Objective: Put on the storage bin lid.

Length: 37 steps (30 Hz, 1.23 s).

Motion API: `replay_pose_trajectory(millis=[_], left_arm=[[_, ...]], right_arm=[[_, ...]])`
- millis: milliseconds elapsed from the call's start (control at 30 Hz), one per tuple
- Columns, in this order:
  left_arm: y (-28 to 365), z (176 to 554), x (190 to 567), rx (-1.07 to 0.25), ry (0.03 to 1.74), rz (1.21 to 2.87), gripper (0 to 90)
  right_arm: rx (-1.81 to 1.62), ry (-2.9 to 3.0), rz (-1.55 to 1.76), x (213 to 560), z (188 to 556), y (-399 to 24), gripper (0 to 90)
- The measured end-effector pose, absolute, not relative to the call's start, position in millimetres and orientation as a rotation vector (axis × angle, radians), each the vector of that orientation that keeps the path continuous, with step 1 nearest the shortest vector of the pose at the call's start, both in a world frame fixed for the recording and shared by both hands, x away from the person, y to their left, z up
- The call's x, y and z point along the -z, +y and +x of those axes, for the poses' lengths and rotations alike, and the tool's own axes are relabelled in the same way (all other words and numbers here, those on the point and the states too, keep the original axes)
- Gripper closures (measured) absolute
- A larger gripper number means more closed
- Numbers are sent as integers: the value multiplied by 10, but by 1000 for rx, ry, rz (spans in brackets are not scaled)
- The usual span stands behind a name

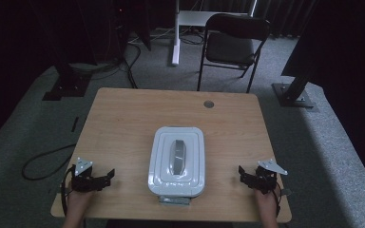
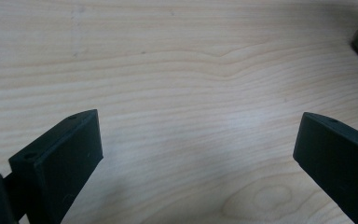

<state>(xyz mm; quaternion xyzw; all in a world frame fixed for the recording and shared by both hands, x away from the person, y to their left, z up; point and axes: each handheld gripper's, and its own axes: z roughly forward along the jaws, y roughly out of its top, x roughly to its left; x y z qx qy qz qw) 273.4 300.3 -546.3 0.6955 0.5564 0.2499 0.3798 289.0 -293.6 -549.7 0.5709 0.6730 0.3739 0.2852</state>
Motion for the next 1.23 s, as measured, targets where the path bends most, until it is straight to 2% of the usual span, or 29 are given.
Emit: replay_pose_trajectory(millis=[300, 800, 1233], left_arm=[[3142, 2657, 5468, -707, 1504, 1741, 20], [3338, 2539, 5467, -887, 1634, 1668, 20], [3442, 2506, 5457, -925, 1702, 1563, 20]], right_arm=[[-901, 1757, 1570, 5532, 2811, -3078, 115], [-924, 1630, 1686, 5570, 2585, -3397, 115], [-885, 1674, 1645, 5595, 2649, -3386, 122]])
